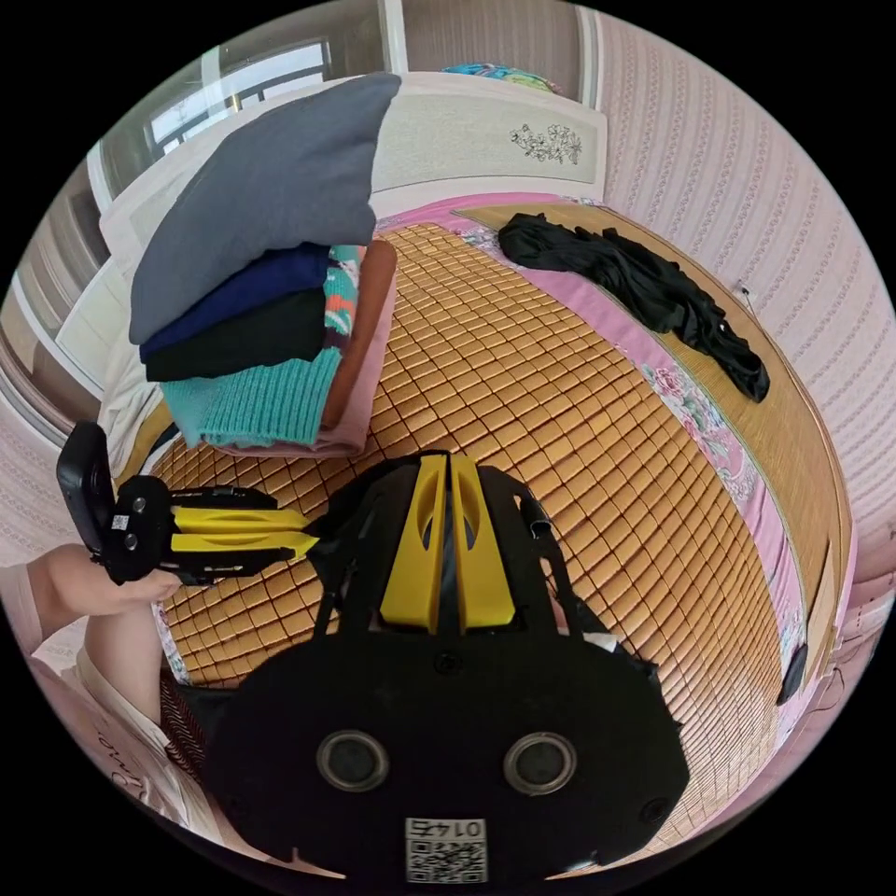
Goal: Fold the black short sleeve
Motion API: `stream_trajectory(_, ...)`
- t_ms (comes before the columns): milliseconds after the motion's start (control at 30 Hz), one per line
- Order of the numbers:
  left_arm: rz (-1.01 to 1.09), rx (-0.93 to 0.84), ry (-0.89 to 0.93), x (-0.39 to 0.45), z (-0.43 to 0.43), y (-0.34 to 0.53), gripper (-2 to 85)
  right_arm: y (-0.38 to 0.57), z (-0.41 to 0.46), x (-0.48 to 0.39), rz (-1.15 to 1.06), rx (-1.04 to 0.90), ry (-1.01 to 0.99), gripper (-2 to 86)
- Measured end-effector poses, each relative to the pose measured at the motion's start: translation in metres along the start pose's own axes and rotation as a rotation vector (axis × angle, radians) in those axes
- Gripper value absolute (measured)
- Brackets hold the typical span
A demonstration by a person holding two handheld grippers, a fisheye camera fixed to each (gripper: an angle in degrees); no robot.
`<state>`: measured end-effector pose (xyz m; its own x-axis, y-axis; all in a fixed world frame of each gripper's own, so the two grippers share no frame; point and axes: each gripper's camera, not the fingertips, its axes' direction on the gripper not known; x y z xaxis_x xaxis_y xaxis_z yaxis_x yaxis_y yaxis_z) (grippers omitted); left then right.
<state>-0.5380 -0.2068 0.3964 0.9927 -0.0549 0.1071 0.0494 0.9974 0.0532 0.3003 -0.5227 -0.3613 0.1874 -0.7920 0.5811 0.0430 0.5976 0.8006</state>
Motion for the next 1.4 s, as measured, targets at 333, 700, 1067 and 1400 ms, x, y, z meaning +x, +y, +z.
stream_trajectory(333,-0.041,-0.07,-0.025,-0.018,0.01,0.034,-0.8,-0.039,0.057,-0.029,0.0,-0.015,-0.133,-0.7)
stream_trajectory(700,-0.085,-0.098,-0.024,-0.027,0.009,0.073,5.9,-0.04,0.037,-0.017,-0.05,0.096,-0.12,7.8)
stream_trajectory(1067,-0.007,-0.052,-0.021,-0.016,0.02,0.064,6.4,-0.019,0.029,0.032,0.05,0.105,-0.188,-0.5)
stream_trajectory(1400,0.054,-0.139,-0.142,-0.004,0.084,0.005,0.2,-0.028,0.05,0.058,0.073,0.085,-0.259,-0.8)
